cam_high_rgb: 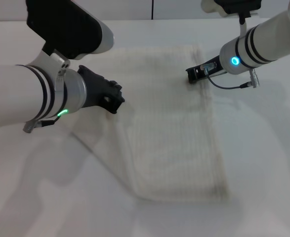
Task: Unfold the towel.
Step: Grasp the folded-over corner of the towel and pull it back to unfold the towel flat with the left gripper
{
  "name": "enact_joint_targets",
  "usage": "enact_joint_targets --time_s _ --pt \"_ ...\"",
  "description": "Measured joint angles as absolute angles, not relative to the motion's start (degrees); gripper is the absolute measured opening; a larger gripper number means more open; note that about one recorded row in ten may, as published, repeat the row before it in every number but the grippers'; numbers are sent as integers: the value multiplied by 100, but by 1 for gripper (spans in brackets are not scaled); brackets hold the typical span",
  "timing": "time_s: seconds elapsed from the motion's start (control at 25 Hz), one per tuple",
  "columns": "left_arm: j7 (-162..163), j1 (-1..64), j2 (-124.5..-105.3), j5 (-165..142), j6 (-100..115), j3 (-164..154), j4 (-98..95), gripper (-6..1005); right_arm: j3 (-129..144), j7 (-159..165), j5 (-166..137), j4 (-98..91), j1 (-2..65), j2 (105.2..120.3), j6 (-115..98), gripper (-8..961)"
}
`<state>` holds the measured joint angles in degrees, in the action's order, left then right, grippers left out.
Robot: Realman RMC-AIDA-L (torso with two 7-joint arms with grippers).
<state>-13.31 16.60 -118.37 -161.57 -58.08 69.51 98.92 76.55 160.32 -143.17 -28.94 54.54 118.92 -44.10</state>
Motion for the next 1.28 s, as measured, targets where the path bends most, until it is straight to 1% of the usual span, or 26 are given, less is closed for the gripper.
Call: enact_joint_targets --time_s 0.68,1.04,1.28 --pt "-631 1637 -11830 -16550 -6994 6996 10363 52 7655 16029 -14317 -2891 5442 11892 -4403 66" --pt "-499 1413 -11819 -16563 -7492 7137 10858 53 7655 16022 -14317 -2883 5419 11891 -4403 73" --pt "-485 1377 -11821 -16566 -7625 7237 10905 54 7655 16022 -14317 -2883 5398 11891 -4403 77"
